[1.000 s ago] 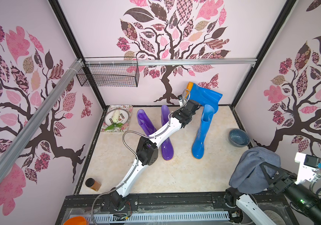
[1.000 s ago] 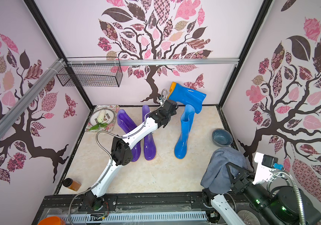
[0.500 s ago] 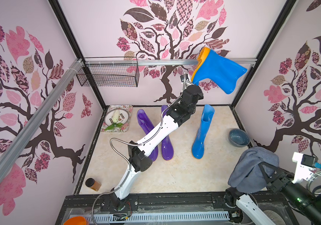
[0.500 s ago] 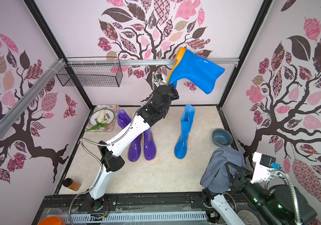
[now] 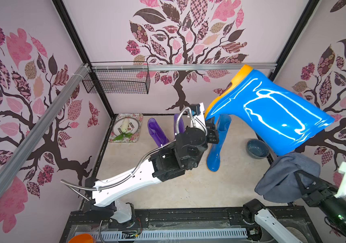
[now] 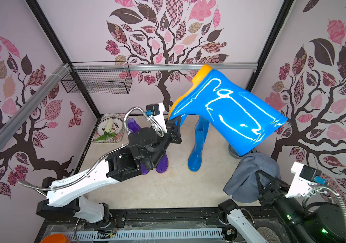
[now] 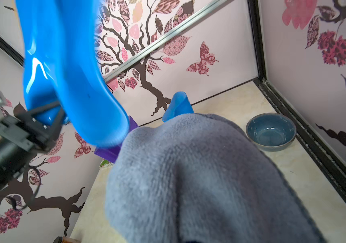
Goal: Wipe the rubber boots with a cloth
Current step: Pick up the rubber boot from the center of the board, then place the rubber boot at the center of the board.
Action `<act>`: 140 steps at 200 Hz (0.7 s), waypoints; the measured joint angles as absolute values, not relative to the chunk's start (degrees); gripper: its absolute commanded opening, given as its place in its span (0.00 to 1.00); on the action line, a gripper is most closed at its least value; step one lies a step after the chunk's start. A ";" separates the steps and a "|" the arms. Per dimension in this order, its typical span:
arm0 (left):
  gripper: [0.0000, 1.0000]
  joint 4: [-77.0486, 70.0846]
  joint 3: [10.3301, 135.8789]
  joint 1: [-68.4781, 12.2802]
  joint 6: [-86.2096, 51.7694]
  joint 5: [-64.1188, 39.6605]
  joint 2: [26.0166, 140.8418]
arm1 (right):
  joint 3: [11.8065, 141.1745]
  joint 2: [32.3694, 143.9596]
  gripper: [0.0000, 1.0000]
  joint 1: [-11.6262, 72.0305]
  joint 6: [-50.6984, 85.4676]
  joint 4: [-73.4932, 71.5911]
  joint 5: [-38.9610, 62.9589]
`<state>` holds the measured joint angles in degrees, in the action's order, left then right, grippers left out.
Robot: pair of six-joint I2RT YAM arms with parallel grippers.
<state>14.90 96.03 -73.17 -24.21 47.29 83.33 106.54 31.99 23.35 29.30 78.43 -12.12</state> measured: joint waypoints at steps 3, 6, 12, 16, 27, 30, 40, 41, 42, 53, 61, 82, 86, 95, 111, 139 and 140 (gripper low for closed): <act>0.00 15.27 94.39 -73.54 -24.49 47.72 82.59 | 107.61 32.51 0.00 23.53 29.30 78.72 -12.43; 0.00 16.08 92.42 -74.06 -25.06 48.23 81.58 | 108.75 32.97 0.00 23.66 29.28 78.87 -12.78; 0.00 17.65 89.47 -74.85 -25.82 49.10 80.16 | 111.02 33.91 0.00 23.92 29.21 79.15 -13.54; 0.00 18.61 87.37 -75.46 -26.37 49.74 79.22 | 112.51 34.46 0.00 24.03 29.10 79.35 -14.04; 0.00 22.35 82.21 -77.14 -28.62 51.35 76.90 | 116.29 35.68 0.00 24.40 28.97 79.90 -15.77; 0.00 23.68 80.93 -77.54 -29.26 51.75 76.34 | 117.54 36.07 0.00 24.51 28.86 80.16 -16.43; 0.00 27.44 77.54 -78.81 -31.46 52.38 74.67 | 120.68 36.95 0.00 24.86 28.82 80.82 -18.44; 0.00 27.66 77.32 -78.89 -31.59 52.45 74.59 | 120.86 36.99 0.00 24.91 28.80 80.84 -18.57; 0.00 28.10 76.88 -79.02 -31.83 52.53 74.39 | 121.21 37.08 0.00 24.97 28.75 80.90 -18.81; 0.00 32.16 73.71 -80.31 -34.57 52.75 72.60 | 124.03 37.74 0.00 25.56 28.73 81.73 -20.78; 0.00 34.37 71.64 -81.14 -36.25 52.51 71.22 | 125.84 38.24 0.00 25.82 28.69 82.28 -21.87; 0.00 39.33 66.35 -82.56 -41.56 50.35 67.44 | 129.56 39.64 0.00 25.82 28.38 82.56 -23.20; 0.00 39.90 65.14 -82.61 -42.72 49.74 66.67 | 129.91 39.92 0.00 25.85 28.21 82.54 -22.98; 0.00 40.62 62.61 -82.65 -45.10 48.56 65.25 | 130.39 40.38 0.00 25.87 28.03 82.26 -22.04; 0.00 42.15 59.16 -82.91 -49.34 46.83 64.23 | 129.84 40.91 0.00 25.87 27.99 81.45 -19.31; 0.00 42.76 54.41 -83.22 -56.77 44.27 64.58 | 120.42 40.86 0.00 24.97 28.08 77.19 -10.41; 0.00 42.74 54.28 -83.22 -56.97 44.21 64.62 | 120.03 40.86 0.00 24.86 28.03 77.03 -10.17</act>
<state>42.74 54.28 -83.22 -56.97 44.21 64.62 120.03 40.86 24.86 28.03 77.03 -10.17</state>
